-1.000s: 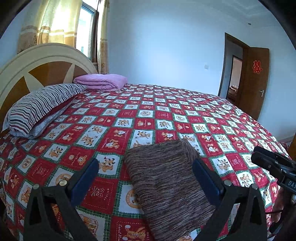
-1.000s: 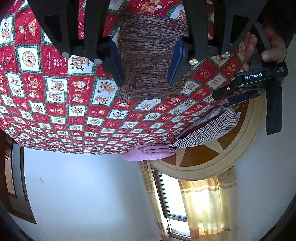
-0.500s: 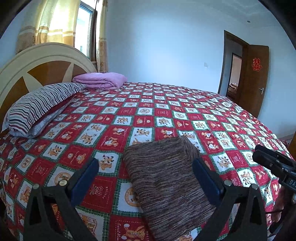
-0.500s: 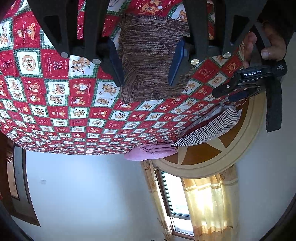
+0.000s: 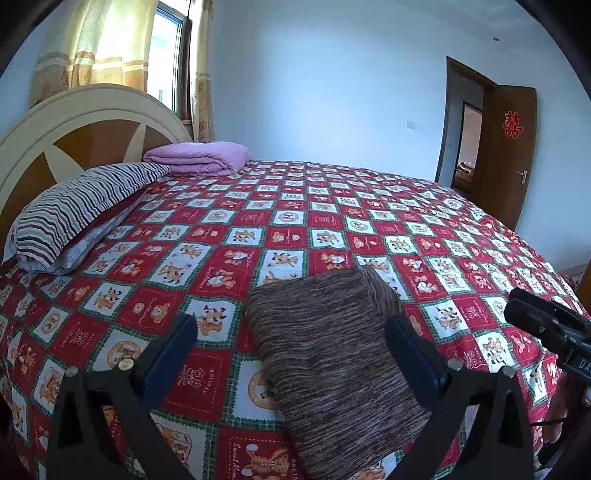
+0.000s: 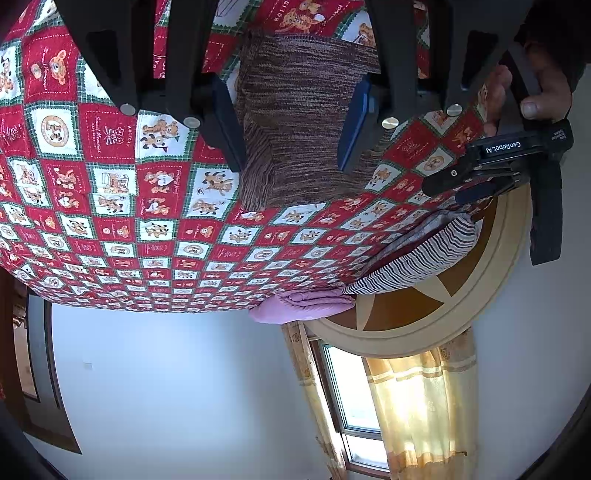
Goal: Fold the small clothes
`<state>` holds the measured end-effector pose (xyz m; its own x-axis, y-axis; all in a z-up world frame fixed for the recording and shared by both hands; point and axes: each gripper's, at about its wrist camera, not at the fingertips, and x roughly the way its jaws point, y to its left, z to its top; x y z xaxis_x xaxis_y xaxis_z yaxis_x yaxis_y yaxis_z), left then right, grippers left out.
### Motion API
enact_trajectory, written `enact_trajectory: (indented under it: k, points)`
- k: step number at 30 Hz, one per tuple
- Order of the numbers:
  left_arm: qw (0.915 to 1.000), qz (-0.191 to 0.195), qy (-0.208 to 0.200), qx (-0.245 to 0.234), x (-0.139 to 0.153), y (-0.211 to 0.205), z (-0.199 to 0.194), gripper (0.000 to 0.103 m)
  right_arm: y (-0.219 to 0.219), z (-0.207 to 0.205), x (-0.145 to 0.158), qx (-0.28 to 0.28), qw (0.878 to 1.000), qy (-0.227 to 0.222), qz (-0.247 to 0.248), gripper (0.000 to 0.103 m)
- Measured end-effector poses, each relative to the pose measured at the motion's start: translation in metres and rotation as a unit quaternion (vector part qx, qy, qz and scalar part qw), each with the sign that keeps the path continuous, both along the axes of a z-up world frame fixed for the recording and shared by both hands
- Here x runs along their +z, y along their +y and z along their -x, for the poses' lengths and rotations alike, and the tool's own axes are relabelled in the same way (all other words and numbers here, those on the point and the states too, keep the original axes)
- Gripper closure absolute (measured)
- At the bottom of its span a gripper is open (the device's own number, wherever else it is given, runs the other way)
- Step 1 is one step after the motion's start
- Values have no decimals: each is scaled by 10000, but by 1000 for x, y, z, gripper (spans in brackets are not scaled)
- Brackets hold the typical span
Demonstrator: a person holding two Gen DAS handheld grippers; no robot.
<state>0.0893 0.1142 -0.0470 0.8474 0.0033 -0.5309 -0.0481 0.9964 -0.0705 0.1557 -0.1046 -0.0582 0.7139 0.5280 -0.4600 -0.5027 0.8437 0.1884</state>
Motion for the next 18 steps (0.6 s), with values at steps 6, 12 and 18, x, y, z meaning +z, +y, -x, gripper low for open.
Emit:
enact_trajectory:
  k: [6, 12, 18]
  points:
    - [10000, -25, 19, 29, -2, 0, 0, 0, -2, 1, 0, -27, 10000, -35, -18, 50]
    - [9999, -3, 103, 0, -3, 2, -3, 0, -4, 2, 1, -61, 9999, -70, -48, 50]
    - [9996, -236, 122, -2, -3, -1, -4, 0, -5, 2, 2, -85, 9999, -70, -65, 50]
